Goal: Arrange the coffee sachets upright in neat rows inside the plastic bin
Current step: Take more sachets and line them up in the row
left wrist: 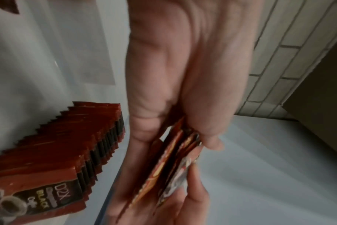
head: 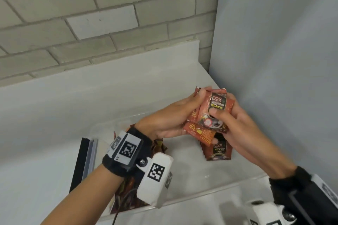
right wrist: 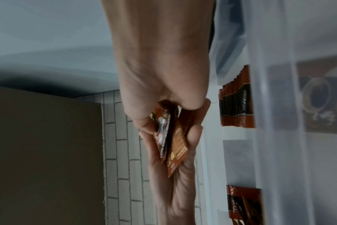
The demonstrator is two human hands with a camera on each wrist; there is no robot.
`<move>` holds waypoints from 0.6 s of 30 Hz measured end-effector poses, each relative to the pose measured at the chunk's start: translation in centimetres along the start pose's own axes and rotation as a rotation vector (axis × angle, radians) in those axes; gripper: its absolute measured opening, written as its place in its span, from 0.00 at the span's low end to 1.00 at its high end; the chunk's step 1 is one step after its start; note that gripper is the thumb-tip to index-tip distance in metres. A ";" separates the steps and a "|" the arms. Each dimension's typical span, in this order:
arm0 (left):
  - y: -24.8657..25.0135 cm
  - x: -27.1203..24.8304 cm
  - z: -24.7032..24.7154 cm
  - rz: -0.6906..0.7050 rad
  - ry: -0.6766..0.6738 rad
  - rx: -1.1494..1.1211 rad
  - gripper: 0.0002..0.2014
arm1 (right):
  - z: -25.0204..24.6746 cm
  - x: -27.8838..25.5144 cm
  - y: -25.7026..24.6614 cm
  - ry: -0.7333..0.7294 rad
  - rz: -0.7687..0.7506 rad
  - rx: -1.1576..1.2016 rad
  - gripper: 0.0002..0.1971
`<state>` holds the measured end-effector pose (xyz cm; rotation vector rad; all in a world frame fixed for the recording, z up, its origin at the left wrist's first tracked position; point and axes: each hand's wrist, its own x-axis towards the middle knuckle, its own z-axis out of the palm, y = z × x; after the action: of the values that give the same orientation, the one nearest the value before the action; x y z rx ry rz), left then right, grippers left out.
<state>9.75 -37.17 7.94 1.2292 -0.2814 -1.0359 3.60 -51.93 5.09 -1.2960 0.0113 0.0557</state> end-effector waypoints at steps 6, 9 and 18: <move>-0.5 0.0 -0.9 0.045 0.102 0.046 0.21 | 0.0 0.1 0.5 0.040 -0.059 -0.153 0.20; -0.2 -0.4 -1.9 0.049 0.118 0.029 0.16 | -0.4 0.3 0.8 0.055 -0.056 -0.154 0.26; 0.0 -1.0 -2.9 0.168 0.201 0.112 0.15 | -0.6 0.6 1.0 0.082 -0.072 -0.130 0.31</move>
<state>11.15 -34.60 7.19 1.3748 -0.2839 -0.7546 4.13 -52.25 3.89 -1.4271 0.0316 -0.0599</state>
